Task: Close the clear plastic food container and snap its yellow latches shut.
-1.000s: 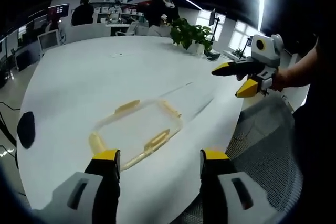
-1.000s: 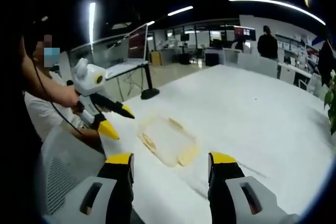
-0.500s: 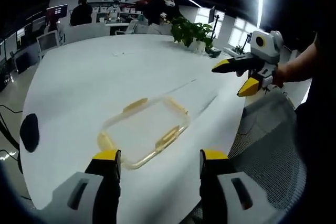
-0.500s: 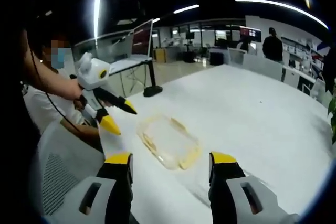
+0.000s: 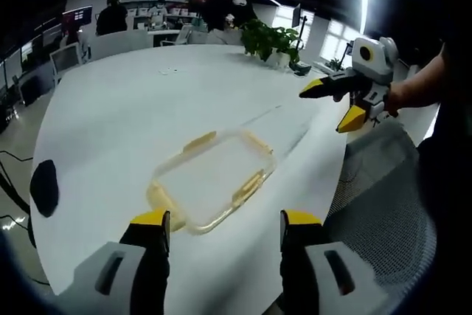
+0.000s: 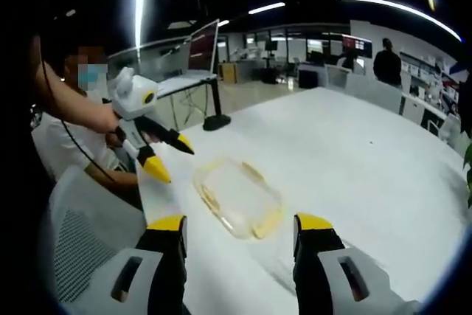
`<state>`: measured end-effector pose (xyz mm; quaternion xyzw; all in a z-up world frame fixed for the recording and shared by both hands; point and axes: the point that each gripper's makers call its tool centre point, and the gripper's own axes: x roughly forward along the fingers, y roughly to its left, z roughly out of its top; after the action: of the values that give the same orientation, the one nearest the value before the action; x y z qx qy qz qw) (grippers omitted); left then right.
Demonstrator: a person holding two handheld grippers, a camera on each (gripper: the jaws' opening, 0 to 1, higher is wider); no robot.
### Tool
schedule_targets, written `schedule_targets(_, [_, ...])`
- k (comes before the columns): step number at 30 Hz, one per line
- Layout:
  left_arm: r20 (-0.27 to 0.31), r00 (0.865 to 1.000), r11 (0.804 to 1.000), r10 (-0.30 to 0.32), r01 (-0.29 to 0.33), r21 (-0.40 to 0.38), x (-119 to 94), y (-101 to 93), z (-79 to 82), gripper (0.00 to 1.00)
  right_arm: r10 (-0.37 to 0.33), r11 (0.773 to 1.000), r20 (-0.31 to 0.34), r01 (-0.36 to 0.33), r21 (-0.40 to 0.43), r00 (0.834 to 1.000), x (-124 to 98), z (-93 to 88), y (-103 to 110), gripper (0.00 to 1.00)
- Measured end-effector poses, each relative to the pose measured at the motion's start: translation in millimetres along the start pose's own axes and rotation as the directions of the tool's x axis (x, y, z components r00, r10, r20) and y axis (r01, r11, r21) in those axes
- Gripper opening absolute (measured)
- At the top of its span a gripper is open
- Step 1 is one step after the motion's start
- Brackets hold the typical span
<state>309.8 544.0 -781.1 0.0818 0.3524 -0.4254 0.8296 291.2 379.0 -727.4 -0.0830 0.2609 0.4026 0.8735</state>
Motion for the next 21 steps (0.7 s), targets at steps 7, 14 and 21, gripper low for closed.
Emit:
schedule_targets(7, [-0.009, 1.0, 1.0, 0.001, -0.001, 0.002, 1, 8.6, -0.7, 0.6, 0.012, 1.0, -0.015, -0.012, -0.012, 1.0, 6, -3.0, -2, 0.58])
schedule_targets(14, [-0.031, 1.0, 1.0, 0.003, -0.002, 0.027, 5, 18.2, -1.6, 0.6, 0.033, 0.999, -0.034, -0.035, -0.039, 0.999, 15, -3.7, -3, 0.58])
schedule_targets(21, [-0.057, 0.998, 0.997, 0.008, -0.004, 0.077, 9, 24.2, -3.5, 0.61, 0.049, 0.998, -0.049, -0.052, -0.045, 0.998, 21, -5.1, -4, 0.57])
